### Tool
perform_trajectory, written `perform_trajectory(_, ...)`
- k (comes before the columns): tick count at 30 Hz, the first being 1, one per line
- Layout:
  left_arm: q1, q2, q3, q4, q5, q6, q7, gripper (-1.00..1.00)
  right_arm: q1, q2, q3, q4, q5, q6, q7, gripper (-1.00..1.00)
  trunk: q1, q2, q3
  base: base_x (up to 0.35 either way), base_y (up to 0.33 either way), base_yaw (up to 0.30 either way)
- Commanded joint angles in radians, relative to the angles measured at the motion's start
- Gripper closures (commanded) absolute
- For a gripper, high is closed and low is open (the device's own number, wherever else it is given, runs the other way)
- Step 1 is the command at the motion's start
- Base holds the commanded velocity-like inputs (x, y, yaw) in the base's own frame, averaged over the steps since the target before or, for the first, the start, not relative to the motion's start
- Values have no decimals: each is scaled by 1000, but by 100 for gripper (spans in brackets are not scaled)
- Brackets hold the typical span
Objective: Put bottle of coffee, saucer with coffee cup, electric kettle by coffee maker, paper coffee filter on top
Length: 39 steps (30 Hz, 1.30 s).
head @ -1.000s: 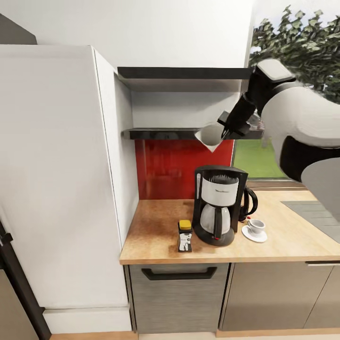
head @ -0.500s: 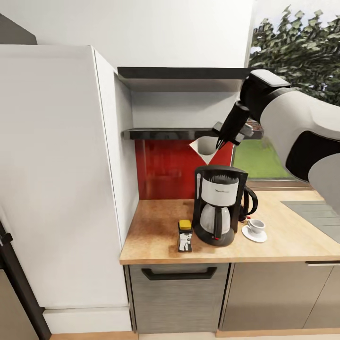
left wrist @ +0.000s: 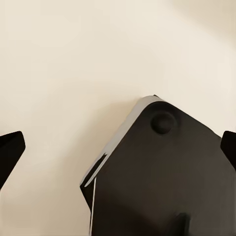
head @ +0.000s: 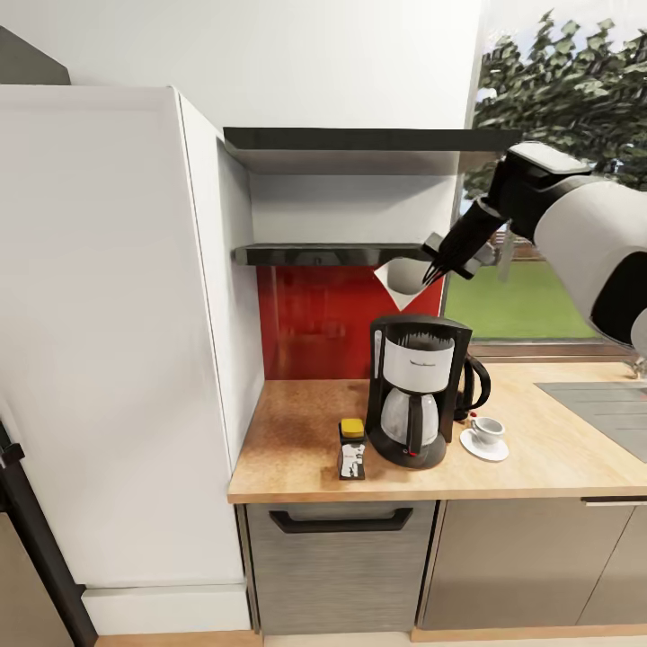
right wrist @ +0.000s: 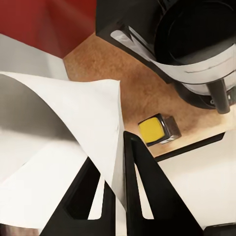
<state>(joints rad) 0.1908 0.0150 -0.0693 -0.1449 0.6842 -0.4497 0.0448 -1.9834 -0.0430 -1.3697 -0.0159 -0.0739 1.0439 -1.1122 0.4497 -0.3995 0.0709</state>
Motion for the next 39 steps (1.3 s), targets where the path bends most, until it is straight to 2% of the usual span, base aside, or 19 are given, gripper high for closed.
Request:
perform_trajectory(1, 1, 0, -7, -2, 5, -1, 5, -100, 3, 0, 0, 0, -10, 3, -10, 100, 0, -1, 0, 0, 0, 0)
perform_trajectory(11, 1, 0, -7, 6, 5, 0, 4, -100, 37, 10, 2, 2, 30, 3, -12, 100, 0, -1, 0, 12, -30, 0)
perform_trajectory(26, 1, -1, -7, 16, 5, 2, 4, -100, 62, 0, 1, 1, 35, 3, -11, 100, 0, -1, 0, 92, -103, 0)
perform_trajectory(39, 1, 0, -7, 32, 5, 11, 4, -100, 85, 7, 2, 2, 52, 3, -9, 100, 0, -1, 0, 169, -181, 0)
